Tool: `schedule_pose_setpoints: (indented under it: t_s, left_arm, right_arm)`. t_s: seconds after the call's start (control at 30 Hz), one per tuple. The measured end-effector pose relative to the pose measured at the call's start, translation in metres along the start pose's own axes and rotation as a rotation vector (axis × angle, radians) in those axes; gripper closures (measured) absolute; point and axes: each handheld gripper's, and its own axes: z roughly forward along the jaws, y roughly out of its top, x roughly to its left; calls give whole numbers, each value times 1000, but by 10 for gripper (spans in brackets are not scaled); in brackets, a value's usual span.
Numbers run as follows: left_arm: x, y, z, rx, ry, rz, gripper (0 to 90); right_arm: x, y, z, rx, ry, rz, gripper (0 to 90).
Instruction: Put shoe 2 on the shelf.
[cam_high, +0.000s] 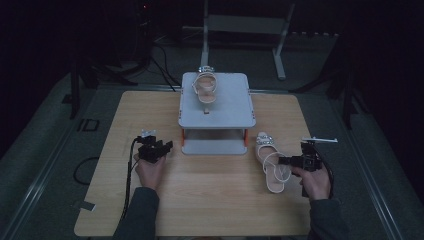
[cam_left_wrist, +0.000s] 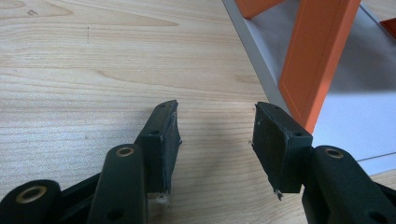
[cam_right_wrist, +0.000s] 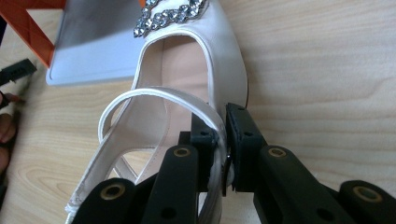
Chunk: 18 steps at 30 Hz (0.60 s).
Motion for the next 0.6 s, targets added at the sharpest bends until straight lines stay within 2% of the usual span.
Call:
schedule_pose_setpoints:
  t_s: [0.6]
  left_arm:
    - [-2, 0, 0, 5, 15, 17, 496]
  right_arm:
    - [7, 32, -6, -64, 3, 23, 828]
